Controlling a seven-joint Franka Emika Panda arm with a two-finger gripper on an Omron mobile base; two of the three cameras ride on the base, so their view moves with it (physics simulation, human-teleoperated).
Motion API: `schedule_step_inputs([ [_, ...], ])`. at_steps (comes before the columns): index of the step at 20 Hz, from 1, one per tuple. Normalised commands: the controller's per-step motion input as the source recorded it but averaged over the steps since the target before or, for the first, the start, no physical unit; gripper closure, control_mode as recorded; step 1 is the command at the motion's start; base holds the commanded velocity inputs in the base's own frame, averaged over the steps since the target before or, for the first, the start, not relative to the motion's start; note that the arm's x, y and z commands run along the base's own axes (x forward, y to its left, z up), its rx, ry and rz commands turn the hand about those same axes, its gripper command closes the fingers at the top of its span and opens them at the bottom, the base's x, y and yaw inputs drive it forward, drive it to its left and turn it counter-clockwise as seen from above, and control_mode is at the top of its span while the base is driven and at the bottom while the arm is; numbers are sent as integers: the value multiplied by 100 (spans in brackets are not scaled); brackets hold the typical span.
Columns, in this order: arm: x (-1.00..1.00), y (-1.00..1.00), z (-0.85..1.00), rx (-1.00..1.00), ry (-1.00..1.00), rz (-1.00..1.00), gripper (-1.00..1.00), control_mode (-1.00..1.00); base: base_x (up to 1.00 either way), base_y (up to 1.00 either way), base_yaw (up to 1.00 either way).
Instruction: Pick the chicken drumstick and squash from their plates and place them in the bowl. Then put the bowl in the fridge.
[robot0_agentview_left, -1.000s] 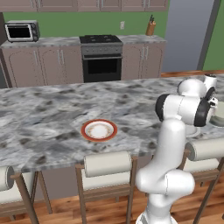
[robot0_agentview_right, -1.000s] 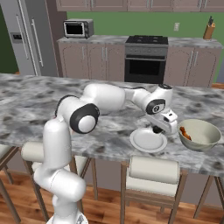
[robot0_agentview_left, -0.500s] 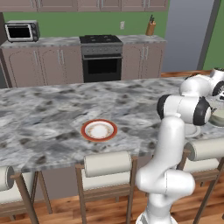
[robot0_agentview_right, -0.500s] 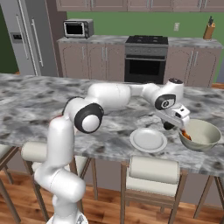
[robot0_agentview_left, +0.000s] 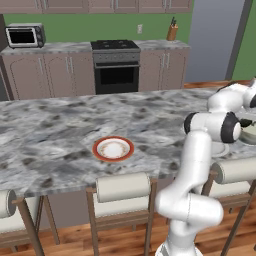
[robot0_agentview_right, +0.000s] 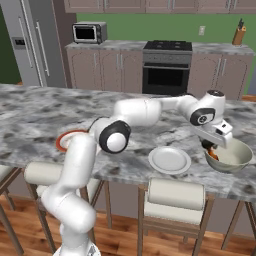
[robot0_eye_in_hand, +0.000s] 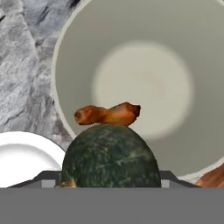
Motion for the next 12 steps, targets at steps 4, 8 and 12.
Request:
schedule_step_inputs([
  [4, 10, -49, -3, 0, 0, 0, 100, -100, 0, 0, 0],
  [8, 17, -41, -4, 0, 0, 0, 100, -100, 0, 0, 0],
  [12, 6, -34, -15, 0, 6, 0, 100, -100, 0, 0, 0],
])
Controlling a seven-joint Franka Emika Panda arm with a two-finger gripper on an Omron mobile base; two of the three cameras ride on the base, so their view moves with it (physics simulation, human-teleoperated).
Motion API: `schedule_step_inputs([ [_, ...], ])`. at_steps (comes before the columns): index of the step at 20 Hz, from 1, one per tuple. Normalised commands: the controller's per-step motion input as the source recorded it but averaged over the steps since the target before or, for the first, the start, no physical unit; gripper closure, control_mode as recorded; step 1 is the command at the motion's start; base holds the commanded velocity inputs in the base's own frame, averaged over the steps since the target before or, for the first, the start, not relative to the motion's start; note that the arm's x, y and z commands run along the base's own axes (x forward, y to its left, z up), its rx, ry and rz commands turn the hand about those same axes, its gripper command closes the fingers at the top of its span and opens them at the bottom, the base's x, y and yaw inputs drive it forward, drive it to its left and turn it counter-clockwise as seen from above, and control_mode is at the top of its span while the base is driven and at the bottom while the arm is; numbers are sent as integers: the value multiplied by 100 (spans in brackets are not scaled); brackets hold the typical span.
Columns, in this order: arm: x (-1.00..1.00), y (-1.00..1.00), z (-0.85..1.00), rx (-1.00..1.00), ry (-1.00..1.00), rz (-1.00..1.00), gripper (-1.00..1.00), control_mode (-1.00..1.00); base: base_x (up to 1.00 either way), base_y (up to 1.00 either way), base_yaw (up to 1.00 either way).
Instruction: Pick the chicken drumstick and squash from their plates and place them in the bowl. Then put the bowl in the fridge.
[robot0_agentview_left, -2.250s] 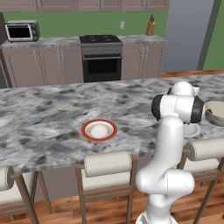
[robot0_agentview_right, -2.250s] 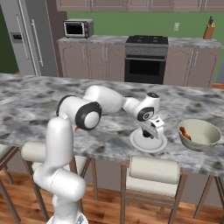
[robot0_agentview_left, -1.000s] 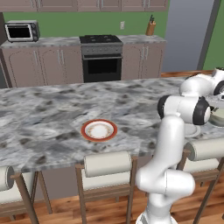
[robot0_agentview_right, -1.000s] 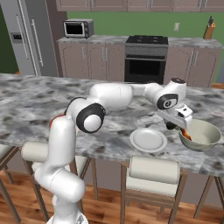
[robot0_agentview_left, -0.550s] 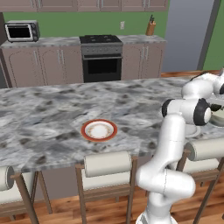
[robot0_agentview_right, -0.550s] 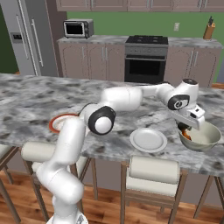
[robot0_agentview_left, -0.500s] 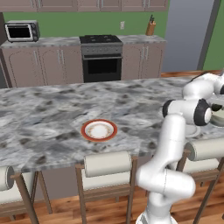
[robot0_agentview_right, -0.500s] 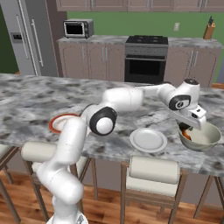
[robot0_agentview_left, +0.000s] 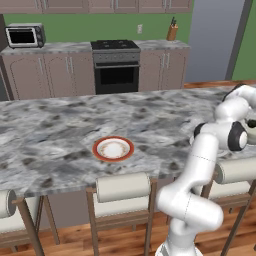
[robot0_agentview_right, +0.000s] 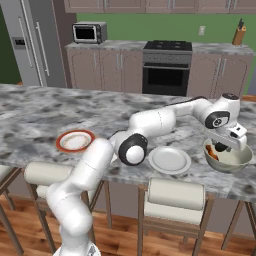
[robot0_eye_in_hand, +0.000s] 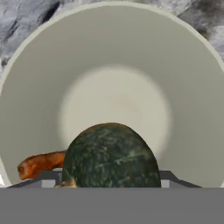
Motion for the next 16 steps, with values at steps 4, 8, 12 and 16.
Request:
schedule_step_inputs([
  [4, 0, -20, -26, 0, 8, 0, 100, -100, 0, 0, 0],
  [8, 9, -6, -17, 0, 10, 0, 100, -100, 0, 0, 0],
  [12, 21, -3, -7, 0, 11, 0, 100, -100, 0, 0, 0],
  [16, 24, -5, -5, 0, 13, 0, 100, -100, 0, 0, 0],
])
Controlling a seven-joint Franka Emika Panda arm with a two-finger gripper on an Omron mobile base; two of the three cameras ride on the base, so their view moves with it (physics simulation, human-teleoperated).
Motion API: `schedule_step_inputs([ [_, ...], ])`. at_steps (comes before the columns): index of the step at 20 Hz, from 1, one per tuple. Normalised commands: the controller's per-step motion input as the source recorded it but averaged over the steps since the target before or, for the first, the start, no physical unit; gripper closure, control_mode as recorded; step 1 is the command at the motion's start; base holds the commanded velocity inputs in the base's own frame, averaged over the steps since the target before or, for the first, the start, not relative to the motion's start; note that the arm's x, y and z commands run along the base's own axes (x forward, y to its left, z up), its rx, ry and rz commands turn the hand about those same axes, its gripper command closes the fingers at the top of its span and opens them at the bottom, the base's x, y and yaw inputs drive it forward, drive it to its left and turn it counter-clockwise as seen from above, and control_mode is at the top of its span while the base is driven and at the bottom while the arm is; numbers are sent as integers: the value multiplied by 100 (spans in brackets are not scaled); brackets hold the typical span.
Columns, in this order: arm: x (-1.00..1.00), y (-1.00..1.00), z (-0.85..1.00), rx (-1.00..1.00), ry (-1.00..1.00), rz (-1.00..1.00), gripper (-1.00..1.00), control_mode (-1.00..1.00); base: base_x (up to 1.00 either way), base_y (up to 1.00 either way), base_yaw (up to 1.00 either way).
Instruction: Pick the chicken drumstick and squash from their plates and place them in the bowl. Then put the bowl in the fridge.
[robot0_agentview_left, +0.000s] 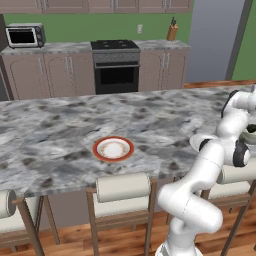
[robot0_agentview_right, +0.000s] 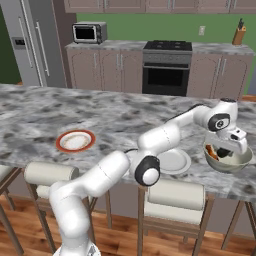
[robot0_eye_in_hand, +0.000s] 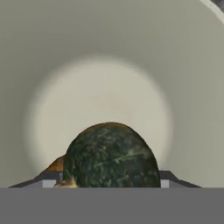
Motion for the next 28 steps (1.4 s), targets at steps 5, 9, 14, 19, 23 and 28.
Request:
schedule_step_inputs([
  [5, 15, -5, -3, 3, 19, 0, -100, -100, 0, 0, 0],
  [9, 12, -11, 1, 6, 16, 0, -100, -100, 0, 0, 0],
  [14, 7, -16, 17, 9, 14, 0, -100, -100, 0, 0, 0],
  [19, 0, -17, 35, 14, 14, 0, -100, -100, 0, 0, 0],
  [23, -2, -8, 46, 18, 12, 1, -100, -100, 0, 0, 0],
  [28, -16, 1, 44, 21, 7, 8, -100, -100, 0, 0, 0],
])
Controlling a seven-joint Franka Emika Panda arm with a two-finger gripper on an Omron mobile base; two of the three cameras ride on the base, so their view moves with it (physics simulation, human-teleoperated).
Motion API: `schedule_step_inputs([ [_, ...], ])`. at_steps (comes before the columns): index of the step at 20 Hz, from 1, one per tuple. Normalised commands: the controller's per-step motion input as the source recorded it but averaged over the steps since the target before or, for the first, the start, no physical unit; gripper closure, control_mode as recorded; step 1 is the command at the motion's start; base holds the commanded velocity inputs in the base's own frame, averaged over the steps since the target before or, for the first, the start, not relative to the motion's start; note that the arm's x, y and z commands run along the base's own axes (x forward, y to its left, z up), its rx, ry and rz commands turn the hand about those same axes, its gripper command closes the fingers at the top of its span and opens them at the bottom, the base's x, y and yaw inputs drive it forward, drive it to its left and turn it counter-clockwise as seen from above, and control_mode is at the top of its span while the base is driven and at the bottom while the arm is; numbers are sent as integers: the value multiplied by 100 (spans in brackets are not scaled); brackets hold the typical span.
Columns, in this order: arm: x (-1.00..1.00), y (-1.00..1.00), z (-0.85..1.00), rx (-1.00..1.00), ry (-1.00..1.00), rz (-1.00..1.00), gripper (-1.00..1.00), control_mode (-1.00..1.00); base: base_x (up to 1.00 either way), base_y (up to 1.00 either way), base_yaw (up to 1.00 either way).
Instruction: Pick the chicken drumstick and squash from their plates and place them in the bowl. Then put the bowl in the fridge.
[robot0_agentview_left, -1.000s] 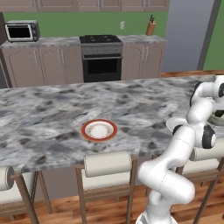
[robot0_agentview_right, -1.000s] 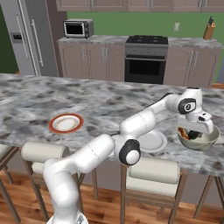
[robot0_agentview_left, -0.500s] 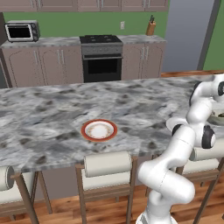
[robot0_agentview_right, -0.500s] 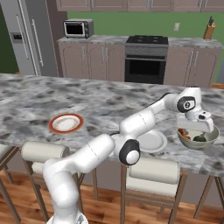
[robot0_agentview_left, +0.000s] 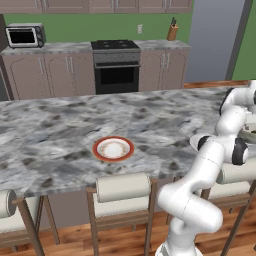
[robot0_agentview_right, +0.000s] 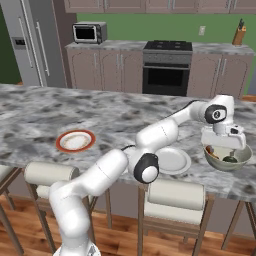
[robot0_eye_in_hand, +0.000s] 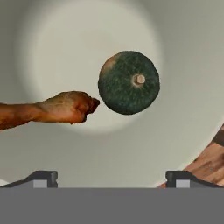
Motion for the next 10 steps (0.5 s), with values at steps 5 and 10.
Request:
schedule_step_inputs([
  [5, -28, 11, 36, 20, 0, 15, -100, -100, 0, 0, 0],
  [10, -36, 30, 18, 8, 0, 27, -100, -100, 0, 0, 0],
])
